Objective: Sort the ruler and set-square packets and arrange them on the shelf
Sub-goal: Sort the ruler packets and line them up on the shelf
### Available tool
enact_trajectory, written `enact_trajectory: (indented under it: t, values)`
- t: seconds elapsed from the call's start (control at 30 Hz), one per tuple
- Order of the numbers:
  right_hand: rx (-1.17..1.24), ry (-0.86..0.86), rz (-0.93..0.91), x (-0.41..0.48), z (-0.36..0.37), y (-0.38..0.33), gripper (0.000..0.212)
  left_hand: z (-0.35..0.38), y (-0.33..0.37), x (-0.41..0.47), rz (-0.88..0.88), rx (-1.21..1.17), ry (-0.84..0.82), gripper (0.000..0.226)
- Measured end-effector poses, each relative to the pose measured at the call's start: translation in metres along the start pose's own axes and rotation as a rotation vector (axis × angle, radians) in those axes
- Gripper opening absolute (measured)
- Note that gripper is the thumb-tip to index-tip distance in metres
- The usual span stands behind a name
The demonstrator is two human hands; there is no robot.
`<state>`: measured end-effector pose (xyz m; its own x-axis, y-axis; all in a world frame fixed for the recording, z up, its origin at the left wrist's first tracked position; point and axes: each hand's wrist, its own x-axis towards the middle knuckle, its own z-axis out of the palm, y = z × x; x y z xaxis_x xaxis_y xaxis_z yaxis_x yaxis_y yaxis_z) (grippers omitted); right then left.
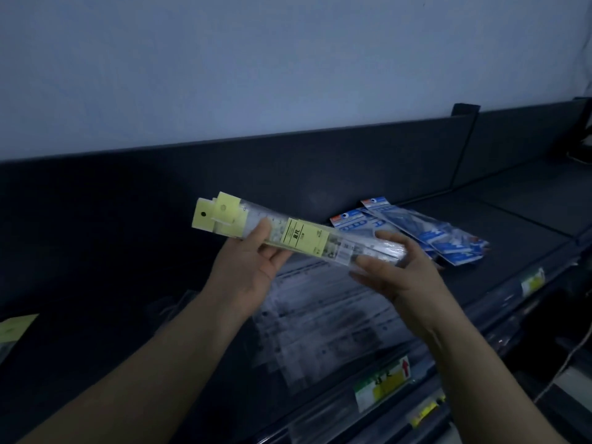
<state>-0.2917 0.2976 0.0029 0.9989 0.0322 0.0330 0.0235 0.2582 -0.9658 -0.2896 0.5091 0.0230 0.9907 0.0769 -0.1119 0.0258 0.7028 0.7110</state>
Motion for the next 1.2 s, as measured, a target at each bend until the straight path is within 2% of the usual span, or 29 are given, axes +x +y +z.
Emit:
enact_trajectory:
  t: [0.07,0.13,0.23,0.3,0.37,0.47,0.6,0.73,0.83,0.9,1.03,1.2]
  values:
    - [0.072,0.0,-0.026,0.0,-0.002,-0.003,0.041,0.009,-0.002,0.003,-0.018,-0.078,0.029,0.016]
    - [-0.006,-0.011,-0.074,0.001,-0.004,-0.005,0.034,0.018,-0.002,0.006,-0.022,-0.171,0.081,0.011]
    - [-0.378,-0.056,-0.199,0.005,-0.003,0.001,0.029,0.029,-0.008,0.014,-0.032,-0.196,0.15,0.008]
    - [-0.525,-0.009,-0.266,0.007,-0.003,0.007,0.035,0.033,-0.013,0.018,-0.036,-0.195,0.148,0.007]
    - [-0.549,0.102,-0.301,0.008,-0.005,0.008,0.046,0.034,-0.018,0.02,-0.021,-0.159,0.119,0.007]
    - [-0.626,0.145,-0.329,0.008,-0.008,0.013,0.052,0.035,-0.026,0.02,0.022,-0.087,0.096,0.003]
    - [-0.436,0.172,-0.164,0.012,-0.016,0.017,0.058,0.041,-0.035,0.015,0.113,-0.055,0.076,0.006]
    - [-0.28,0.058,-0.125,0.012,-0.02,0.018,0.055,0.05,-0.038,0.012,0.14,-0.07,0.054,0.005]
    - [-0.215,0.028,-0.098,0.014,-0.021,0.021,0.063,0.055,-0.04,0.01,0.125,-0.076,0.06,0.006]
    - [-0.169,-0.002,-0.093,0.015,-0.022,0.02,0.056,0.058,-0.042,0.008,0.112,-0.079,0.064,0.006]
    - [-0.283,-0.155,-0.137,0.013,-0.026,0.014,0.024,0.059,-0.04,0.008,0.09,-0.135,0.096,0.007]
    - [-0.526,-0.262,-0.233,0.019,-0.015,0.006,0.015,0.043,-0.028,-0.001,0.05,-0.059,0.116,0.01]
